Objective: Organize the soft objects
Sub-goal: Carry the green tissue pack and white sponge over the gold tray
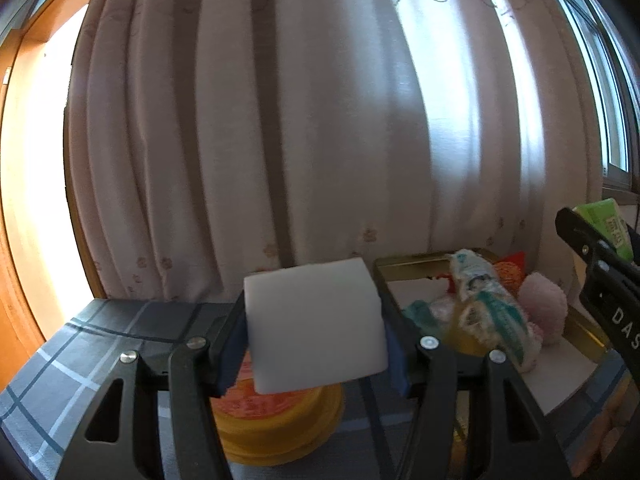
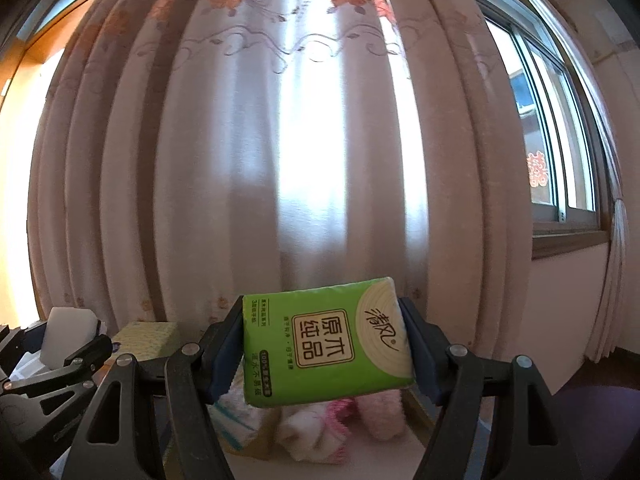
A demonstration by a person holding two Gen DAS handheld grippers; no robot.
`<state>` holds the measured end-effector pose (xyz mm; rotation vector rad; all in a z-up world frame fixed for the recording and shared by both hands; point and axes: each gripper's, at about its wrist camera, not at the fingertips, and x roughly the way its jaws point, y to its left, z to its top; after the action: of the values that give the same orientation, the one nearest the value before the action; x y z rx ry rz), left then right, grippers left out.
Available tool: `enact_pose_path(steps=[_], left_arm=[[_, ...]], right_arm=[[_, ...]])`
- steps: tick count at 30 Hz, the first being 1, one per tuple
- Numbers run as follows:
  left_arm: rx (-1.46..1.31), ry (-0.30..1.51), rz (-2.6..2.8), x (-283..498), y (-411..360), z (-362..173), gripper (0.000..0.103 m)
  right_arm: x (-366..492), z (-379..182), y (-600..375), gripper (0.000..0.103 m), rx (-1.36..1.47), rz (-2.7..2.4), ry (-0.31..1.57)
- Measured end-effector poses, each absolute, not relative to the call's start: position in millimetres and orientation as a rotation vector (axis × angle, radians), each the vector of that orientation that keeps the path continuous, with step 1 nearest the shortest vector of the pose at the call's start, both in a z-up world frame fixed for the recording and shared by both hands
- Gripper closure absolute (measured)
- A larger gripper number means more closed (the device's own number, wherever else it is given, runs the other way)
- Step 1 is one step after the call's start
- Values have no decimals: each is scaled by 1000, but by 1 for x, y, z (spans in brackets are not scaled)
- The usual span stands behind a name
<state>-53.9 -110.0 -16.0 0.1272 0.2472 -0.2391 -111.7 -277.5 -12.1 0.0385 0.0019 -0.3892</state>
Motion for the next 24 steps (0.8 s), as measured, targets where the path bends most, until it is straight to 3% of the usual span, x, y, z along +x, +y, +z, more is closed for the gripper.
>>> enact_pose_path(steps=[24], left_arm=[[134,314,-420,-50,-187,6,45]], right_arm=[[-109,-1,-324,30,27,-429,70]])
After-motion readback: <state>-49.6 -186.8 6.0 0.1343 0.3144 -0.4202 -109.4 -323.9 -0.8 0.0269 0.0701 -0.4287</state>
